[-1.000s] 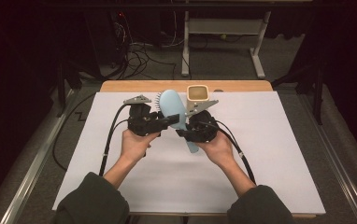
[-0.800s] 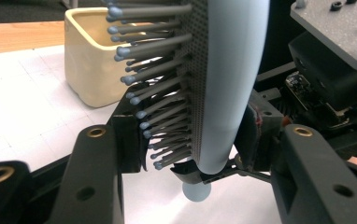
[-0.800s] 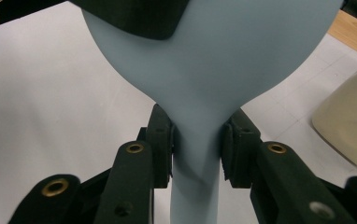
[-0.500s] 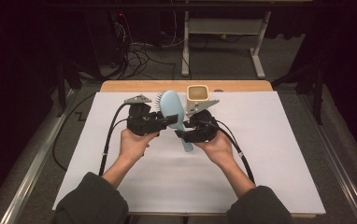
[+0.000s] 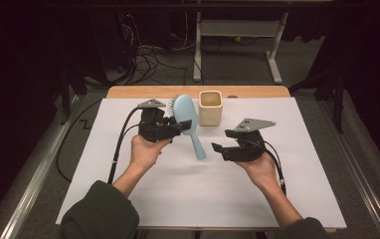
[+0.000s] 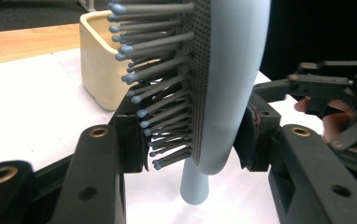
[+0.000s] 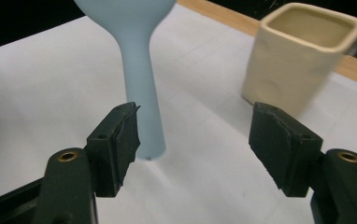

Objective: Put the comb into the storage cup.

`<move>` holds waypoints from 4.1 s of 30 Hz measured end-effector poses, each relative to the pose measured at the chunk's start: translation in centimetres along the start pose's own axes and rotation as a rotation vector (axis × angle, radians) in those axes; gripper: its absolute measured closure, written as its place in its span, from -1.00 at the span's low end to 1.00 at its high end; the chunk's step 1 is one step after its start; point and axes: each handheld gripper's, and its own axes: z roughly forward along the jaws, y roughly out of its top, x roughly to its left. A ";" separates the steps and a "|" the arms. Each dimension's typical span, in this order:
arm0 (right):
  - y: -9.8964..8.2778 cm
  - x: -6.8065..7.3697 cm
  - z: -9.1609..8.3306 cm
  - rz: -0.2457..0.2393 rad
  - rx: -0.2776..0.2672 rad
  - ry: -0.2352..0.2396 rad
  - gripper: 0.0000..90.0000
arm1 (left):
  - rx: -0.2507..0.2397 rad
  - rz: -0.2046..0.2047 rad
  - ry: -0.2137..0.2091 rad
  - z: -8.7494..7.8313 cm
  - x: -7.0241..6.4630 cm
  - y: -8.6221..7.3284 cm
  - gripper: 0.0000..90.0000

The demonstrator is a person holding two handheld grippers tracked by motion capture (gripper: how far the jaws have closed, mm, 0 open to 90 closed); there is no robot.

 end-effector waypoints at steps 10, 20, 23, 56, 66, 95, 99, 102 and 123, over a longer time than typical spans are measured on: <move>-3.3 -1.4 -3.8 0.047 -0.085 -0.039 -0.27 | 0.002 0.023 0.029 0.4 -0.4 1.1 0.18; -6.6 -1.8 -5.7 0.081 -0.121 -0.046 -0.32 | 0.001 0.046 0.041 0.8 -0.9 2.1 0.18; -7.6 -1.8 -6.1 0.083 -0.132 -0.051 -0.34 | 0.004 0.052 0.049 1.0 -1.0 2.5 0.18; -14.3 -1.5 -8.2 0.120 -0.153 -0.072 -0.37 | -0.032 0.082 0.099 3.7 -1.9 7.3 0.17; -15.7 -1.6 -8.9 0.145 -0.163 -0.084 -0.37 | -0.041 0.092 0.129 4.4 -2.0 8.8 0.16; -16.8 -1.2 -8.9 0.126 -0.179 -0.090 -0.34 | -0.067 0.058 0.164 6.2 -0.6 11.6 0.16; -16.8 -1.2 -8.9 0.127 -0.180 -0.088 -0.34 | -0.073 0.058 0.178 6.5 -0.7 12.0 0.17; -16.8 -1.2 -8.9 0.132 -0.180 -0.084 -0.34 | -0.077 0.061 0.184 6.7 -0.8 12.5 0.17; -16.9 -1.3 -8.9 0.134 -0.190 -0.077 -0.34 | -0.101 0.076 0.269 7.1 0.3 13.2 0.16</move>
